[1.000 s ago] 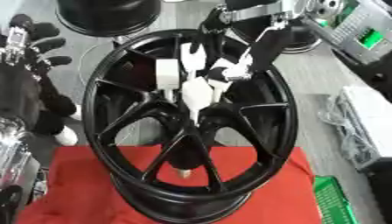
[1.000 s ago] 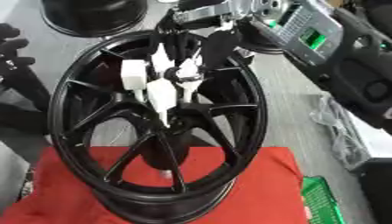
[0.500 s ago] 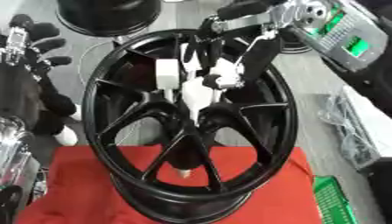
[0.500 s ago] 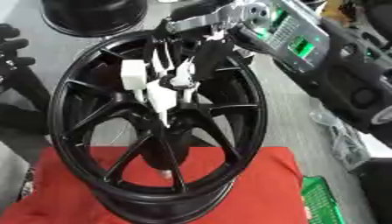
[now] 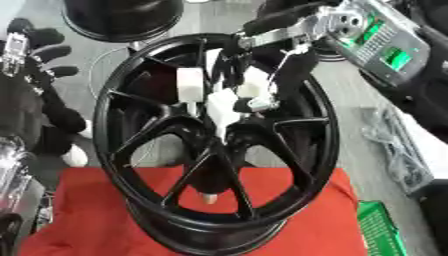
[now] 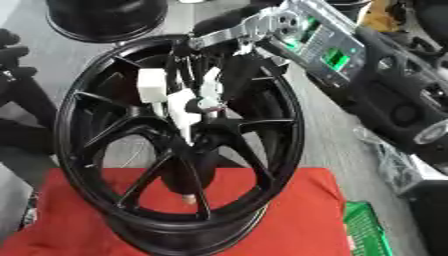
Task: Pull the pin out of the wheel hub.
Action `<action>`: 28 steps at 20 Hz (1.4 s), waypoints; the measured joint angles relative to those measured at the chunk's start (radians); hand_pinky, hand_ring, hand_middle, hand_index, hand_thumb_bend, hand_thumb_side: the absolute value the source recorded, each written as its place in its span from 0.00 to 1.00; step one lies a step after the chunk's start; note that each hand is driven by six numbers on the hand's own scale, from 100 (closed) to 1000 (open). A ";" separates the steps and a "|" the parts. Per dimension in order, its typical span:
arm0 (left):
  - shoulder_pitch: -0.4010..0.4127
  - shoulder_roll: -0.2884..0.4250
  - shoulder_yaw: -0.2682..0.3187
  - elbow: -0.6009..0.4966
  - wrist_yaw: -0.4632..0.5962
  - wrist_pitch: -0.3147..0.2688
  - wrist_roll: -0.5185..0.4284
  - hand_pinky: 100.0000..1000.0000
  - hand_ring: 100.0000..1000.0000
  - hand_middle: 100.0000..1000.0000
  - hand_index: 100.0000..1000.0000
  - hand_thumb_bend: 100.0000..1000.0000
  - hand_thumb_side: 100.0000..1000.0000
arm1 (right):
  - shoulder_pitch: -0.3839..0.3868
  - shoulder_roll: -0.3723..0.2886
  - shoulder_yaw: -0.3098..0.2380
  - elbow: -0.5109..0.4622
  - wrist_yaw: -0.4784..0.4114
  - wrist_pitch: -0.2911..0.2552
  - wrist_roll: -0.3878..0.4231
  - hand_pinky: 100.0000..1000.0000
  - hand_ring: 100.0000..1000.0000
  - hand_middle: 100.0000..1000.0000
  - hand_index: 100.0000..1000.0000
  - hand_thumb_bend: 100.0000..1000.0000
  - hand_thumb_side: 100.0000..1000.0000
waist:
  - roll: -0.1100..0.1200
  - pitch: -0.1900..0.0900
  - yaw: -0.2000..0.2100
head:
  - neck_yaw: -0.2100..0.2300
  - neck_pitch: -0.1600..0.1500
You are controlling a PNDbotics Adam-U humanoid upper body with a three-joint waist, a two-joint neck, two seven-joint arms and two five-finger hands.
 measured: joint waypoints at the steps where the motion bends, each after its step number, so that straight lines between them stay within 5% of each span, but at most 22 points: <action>1: 0.000 0.000 0.000 0.000 0.000 0.000 0.000 0.64 0.74 0.66 0.68 0.07 0.71 | 0.000 0.000 0.000 0.000 0.001 -0.003 0.002 0.72 0.61 0.59 0.80 0.20 0.36 | 0.000 0.000 0.000 | 0.000 0.000; 28: 0.002 0.000 0.000 0.000 0.000 0.006 -0.003 0.63 0.75 0.66 0.68 0.06 0.72 | 0.040 -0.009 -0.012 -0.039 0.036 0.010 -0.058 0.73 0.71 0.68 0.82 0.21 0.36 | -0.001 0.000 0.005 | -0.015 0.000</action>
